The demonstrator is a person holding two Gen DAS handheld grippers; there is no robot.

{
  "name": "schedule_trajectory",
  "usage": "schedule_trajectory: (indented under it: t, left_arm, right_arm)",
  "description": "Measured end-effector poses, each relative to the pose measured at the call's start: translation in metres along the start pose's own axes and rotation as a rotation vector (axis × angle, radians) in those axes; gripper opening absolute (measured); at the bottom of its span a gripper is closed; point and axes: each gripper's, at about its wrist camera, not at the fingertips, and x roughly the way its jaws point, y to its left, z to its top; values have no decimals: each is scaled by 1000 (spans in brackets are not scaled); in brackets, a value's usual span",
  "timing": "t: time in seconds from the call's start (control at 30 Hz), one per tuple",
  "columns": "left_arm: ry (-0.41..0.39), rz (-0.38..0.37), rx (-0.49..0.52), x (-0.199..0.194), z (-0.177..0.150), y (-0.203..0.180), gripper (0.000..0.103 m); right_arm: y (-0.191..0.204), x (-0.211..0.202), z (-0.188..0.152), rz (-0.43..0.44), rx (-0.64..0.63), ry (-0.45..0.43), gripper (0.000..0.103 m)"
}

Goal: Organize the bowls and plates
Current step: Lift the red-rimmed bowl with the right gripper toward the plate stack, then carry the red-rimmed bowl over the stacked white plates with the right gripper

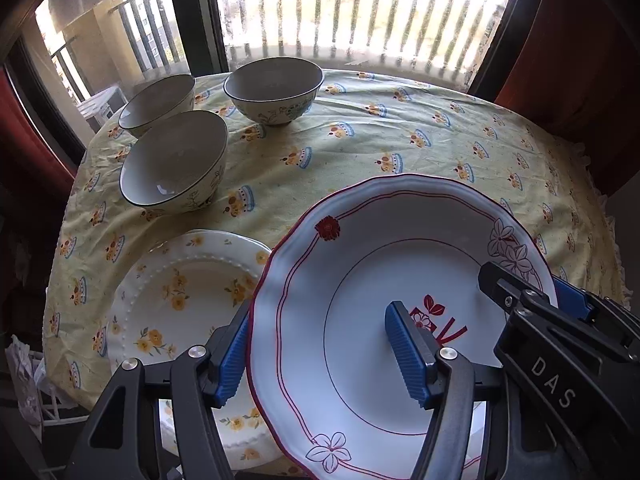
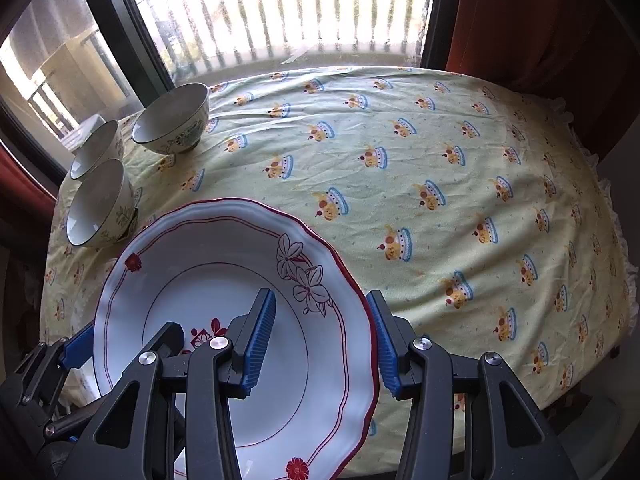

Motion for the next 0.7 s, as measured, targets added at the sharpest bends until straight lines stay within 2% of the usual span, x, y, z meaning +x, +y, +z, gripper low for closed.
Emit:
schedule_trajectory:
  t: [0.43, 0.7]
  left_arm:
    - [1, -28, 9, -4, -11, 66, 65]
    - [53, -34, 2, 11, -20, 105, 65]
  right_arm:
    - [65, -4, -17, -4, 20, -13, 51]
    - [104, 11, -32, -6, 30, 23, 51]
